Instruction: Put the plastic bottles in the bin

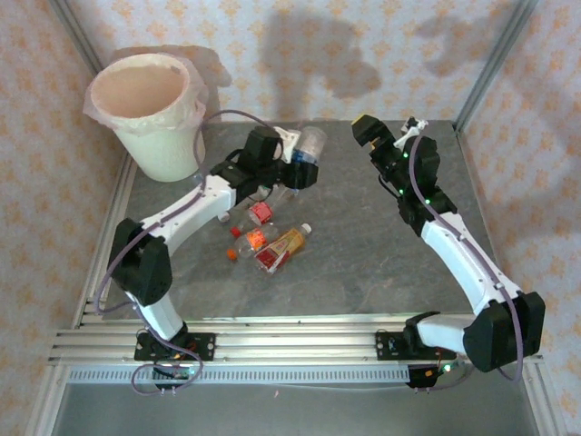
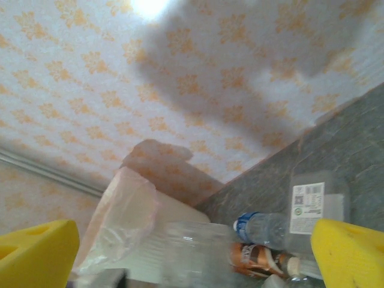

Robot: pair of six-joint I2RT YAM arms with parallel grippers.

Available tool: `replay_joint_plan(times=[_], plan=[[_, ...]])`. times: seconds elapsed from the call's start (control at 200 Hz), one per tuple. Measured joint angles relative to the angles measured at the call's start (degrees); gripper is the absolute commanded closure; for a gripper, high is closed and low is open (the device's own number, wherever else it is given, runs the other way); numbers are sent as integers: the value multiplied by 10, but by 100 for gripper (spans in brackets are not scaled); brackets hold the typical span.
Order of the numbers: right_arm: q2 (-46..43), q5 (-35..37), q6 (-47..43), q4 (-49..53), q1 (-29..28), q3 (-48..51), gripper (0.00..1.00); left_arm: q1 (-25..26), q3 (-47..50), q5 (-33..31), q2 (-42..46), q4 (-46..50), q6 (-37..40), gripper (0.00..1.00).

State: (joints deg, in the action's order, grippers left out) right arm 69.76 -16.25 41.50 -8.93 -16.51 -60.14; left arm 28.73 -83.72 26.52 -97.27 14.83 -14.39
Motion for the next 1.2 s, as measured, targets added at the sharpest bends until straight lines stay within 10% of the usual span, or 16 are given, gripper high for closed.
replay_joint_plan(times=[0.55,1.196], plan=[[-3,16,-35,5,0,17,1,-147,-254,-389,36,170,79,42],[-3,-16,-15,47,0,3,1,-315,-496,-370,-229,167,6,41]])
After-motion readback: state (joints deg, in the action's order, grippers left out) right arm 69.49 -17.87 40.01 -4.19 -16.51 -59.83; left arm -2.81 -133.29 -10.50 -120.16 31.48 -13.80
